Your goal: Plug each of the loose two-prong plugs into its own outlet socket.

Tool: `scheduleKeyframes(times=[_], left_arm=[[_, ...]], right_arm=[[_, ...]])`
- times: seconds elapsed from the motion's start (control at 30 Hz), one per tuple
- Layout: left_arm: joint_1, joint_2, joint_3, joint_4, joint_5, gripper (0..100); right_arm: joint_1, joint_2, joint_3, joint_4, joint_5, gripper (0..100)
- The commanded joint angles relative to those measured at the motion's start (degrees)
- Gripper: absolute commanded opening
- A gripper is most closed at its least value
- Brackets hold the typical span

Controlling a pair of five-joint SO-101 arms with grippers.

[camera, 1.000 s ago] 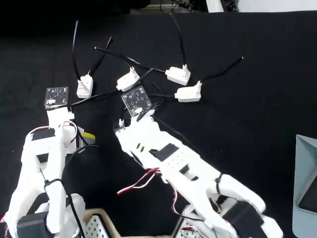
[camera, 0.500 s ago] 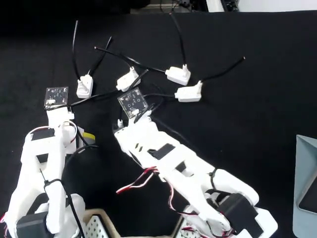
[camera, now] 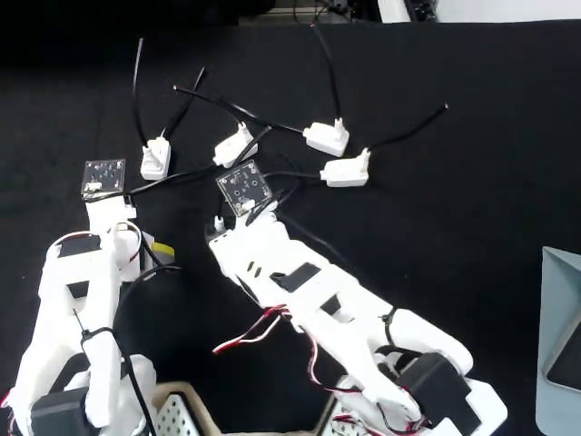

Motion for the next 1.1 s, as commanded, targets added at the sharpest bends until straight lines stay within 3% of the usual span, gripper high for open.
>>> scheduleKeyframes(times=[0.0, 0.57, 1.07], left_arm=[[-0.6, -1.8, -0.3, -0.8, 0.4, 32], [-0.7, -1.8, -0.3, -0.8, 0.4, 32], [-0.6, -1.8, -0.3, -0.8, 0.4, 32]], right_arm=[[1.8, 0.1, -3.4, -1.2, 0.6, 1.1], [1.2, 8.4, -7.0, -1.1, 0.6, 1.1], [-1.1, 3.7, -4.5, 3.3, 0.7, 1.1]])
